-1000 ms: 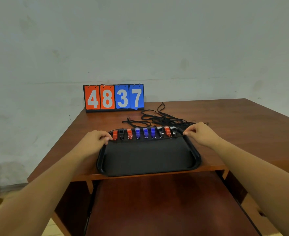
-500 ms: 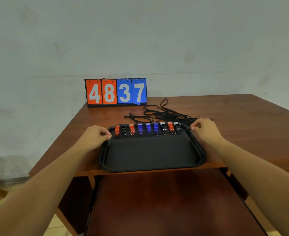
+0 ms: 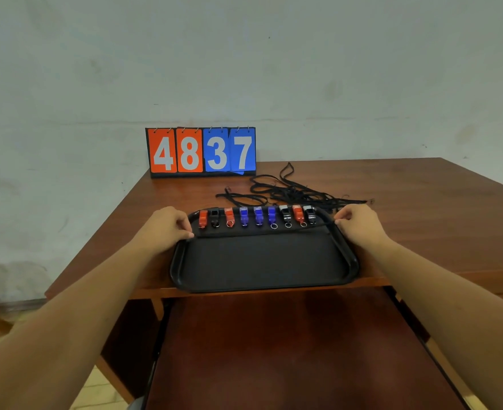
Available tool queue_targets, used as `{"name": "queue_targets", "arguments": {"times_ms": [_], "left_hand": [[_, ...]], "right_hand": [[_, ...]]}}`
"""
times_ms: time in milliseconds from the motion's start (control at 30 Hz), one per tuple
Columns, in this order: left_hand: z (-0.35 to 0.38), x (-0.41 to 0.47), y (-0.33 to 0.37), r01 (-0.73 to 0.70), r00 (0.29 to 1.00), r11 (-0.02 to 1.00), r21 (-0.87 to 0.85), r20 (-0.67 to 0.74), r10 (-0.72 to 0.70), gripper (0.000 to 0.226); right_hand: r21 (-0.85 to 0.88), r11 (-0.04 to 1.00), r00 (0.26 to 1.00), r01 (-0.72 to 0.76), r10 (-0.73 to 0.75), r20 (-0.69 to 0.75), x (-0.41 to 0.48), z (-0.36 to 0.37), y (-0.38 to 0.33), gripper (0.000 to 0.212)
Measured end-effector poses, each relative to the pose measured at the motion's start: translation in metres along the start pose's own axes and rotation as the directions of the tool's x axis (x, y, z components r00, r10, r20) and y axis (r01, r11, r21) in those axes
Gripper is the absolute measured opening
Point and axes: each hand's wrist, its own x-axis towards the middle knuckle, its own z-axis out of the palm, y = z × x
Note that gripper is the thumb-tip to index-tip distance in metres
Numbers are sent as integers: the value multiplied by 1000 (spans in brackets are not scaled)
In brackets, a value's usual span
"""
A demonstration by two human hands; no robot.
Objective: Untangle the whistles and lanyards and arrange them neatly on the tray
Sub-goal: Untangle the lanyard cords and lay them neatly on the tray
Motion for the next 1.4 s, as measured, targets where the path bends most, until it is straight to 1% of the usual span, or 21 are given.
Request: {"name": "queue_targets", "arguments": {"times_ms": [100,233,300,400,500,600,700,767,867,1000,1067,1100,1167,1233,1267,1333,1400], "left_hand": [[0,3,-2,13,1000,1000,7,-17,-13,5],[0,4,-5,20,996,998,-54,-80,-24,18],[-2,8,-1,15,993,997,-82,-118,-24,15],[-7,20,10,-12,989,998,-66,-150,2,8],[-10,38,28,-67,992,995,-68,-111,59,2],[-9,62,47,-107,994,992,-65,-36,104,6],[-2,87,58,-129,991,991,-35,27,130,11],[5,104,63,-139,989,990,-11,51,140,13],[14,127,66,-161,984,986,46,86,157,18],[21,152,65,-201,965,969,142,200,171,27],[26,161,63,-223,952,954,199,255,170,27],[30,165,61,-229,950,949,215,262,170,25],[35,170,56,-228,958,944,238,230,173,14],[37,173,54,-229,965,936,265,184,185,4],[36,174,54,-226,970,936,269,151,191,4],[32,176,56,-221,975,949,223,45,217,5],[24,175,63,-251,962,957,144,-70,263,5]], "right_hand": [[0,1000,1000,-8,8,5,-1,0,0,12],[-8,1000,1000,-15,15,-26,1,-1,1,14],[-7,1000,999,-12,11,-46,6,-4,-2,17],[4,1000,998,5,-5,-68,15,-9,-19,18],[0,999,997,51,-51,-55,27,-7,-41,15],[17,992,991,128,-129,23,43,6,-65,14],[41,986,977,159,-163,135,62,25,-86,16],[10,985,955,175,-172,241,77,38,-96,17],[-22,979,917,205,-184,354,97,56,-107,16],[-1,963,859,269,-240,452,115,78,-115,22],[17,956,832,291,-262,489,120,88,-116,25],[16,955,819,297,-263,510,123,91,-116,25],[3,952,800,305,-258,542,126,97,-115,23],[3,953,798,303,-256,545,130,99,-113,19],[2,955,804,297,-251,539,131,100,-112,15],[-40,956,825,290,-229,517,131,99,-110,6],[-66,958,865,279,-221,450,130,95,-109,7]]}}
